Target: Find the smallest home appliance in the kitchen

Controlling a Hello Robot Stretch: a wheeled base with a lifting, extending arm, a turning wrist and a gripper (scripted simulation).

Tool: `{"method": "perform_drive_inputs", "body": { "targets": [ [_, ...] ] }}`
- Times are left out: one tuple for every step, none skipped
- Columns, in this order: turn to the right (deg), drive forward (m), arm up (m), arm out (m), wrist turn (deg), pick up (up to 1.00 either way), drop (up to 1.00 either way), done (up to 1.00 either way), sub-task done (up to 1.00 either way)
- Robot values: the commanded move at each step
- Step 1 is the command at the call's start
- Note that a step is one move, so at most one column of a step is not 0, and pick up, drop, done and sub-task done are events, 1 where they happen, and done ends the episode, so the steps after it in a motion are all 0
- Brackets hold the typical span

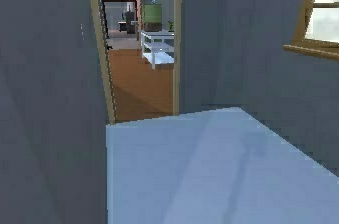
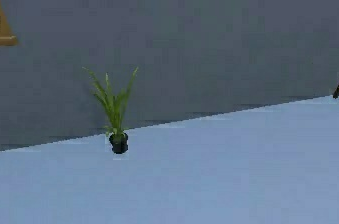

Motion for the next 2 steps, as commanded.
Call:
{"method": "perform_drive_inputs", "body": {
  "targets": [
    [15.0,0.0,0.0,0.0,0.0,0.0,0.0,0.0,0.0],
    [0.0,0.35,0.0,0.0,0.0,0.0,0.0,0.0,0.0]
  ]
}}
